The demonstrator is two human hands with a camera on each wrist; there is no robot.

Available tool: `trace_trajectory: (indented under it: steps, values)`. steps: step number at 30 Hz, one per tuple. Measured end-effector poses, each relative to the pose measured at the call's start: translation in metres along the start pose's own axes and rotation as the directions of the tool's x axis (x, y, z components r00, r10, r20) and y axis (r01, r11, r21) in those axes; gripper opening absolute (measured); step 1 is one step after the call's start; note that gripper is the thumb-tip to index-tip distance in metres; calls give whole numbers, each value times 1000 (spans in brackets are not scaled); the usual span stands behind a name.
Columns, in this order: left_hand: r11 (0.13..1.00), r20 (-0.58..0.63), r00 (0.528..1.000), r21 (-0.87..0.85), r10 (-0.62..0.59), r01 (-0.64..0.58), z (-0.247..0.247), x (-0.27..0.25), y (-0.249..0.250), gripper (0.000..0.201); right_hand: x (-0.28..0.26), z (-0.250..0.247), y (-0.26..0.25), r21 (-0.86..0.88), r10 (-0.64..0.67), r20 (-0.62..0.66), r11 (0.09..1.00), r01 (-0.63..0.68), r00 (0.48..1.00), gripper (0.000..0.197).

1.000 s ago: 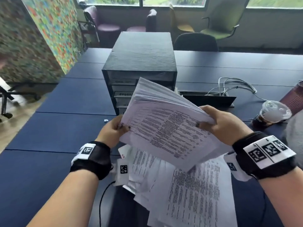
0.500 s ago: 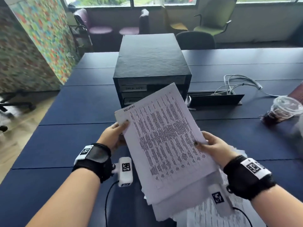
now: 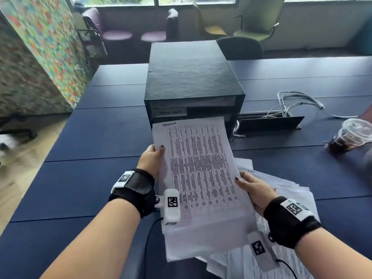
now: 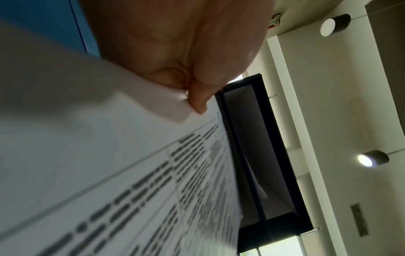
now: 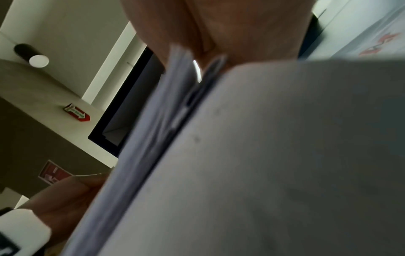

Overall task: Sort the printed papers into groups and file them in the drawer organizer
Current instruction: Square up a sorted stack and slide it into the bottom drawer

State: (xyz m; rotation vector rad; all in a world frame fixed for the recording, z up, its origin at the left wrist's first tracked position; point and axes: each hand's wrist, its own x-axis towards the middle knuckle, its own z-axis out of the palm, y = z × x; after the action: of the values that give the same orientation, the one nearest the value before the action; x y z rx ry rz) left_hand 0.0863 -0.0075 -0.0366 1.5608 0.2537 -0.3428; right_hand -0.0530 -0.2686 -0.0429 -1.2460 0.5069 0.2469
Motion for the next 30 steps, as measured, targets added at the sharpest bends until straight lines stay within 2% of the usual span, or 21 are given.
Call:
trace_trajectory:
  steps: [3, 5, 8, 11, 12, 15, 17, 19, 21, 23, 25, 26, 28, 30]
  values:
    - [994, -30, 1000, 113, -7, 10, 0, 16, 2, 31, 4, 2, 0, -36, -15, -32, 999, 14, 999, 18]
    - [994, -35, 999, 108, -25, 29, 2, 19, 4, 36, 7, 2, 1, -65, -49, -63, 997, 45, 997, 17]
    - [993, -16, 998, 101, -60, 61, 4, 22, 7, 30, 15, 3, -3, -109, -127, -109, 987, 116, 986, 17]
    - [992, 21, 993, 56, -114, 112, 2, 23, 4, 46, 25, 9, -17, -101, -182, -138, 980, 169, 974, 16]
    - [991, 35, 992, 60, -119, 117, 0, 21, 2, 46, 30, 12, -23, -87, -185, -143, 981, 174, 972, 14]
    - [984, 178, 968, 59, -176, 168, -8, 8, -5, 36, 46, 19, -43, -75, -202, -157, 978, 192, 967, 14]
    - [967, 267, 931, 24, -250, 253, -12, -2, -7, 43, 56, 24, -54, -99, -217, -160, 974, 203, 963, 15]
    - [974, 243, 944, 25, -223, 224, -12, -7, -7, 45, 63, 31, -63, -44, -195, -142, 981, 190, 971, 18]
    - [991, 167, 977, 8, -135, 136, -9, -7, -1, 34, 66, 34, -70, 29, -157, -102, 987, 160, 982, 22]
    - [993, 64, 997, 111, -47, 40, -3, -3, 8, 24, 62, 34, -76, -92, -107, -79, 991, 100, 991, 29]
    - [962, 9, 1000, 273, -4, 2, 0, 3, 15, 30, 53, 32, -77, -310, -2, -63, 951, -17, 998, 34]
    - [956, 3, 1000, 292, -6, 5, 2, 5, 19, 38, 49, 30, -76, -324, 74, -36, 942, -82, 997, 35]
    - [965, 3, 1000, 263, -21, 20, 5, 10, 26, 52, 44, 25, -75, -247, 161, 14, 957, -153, 987, 28]
    - [973, 22, 999, 230, -30, 25, 10, 14, 35, 53, 48, 24, -79, -140, 177, 1, 975, -175, 984, 15]
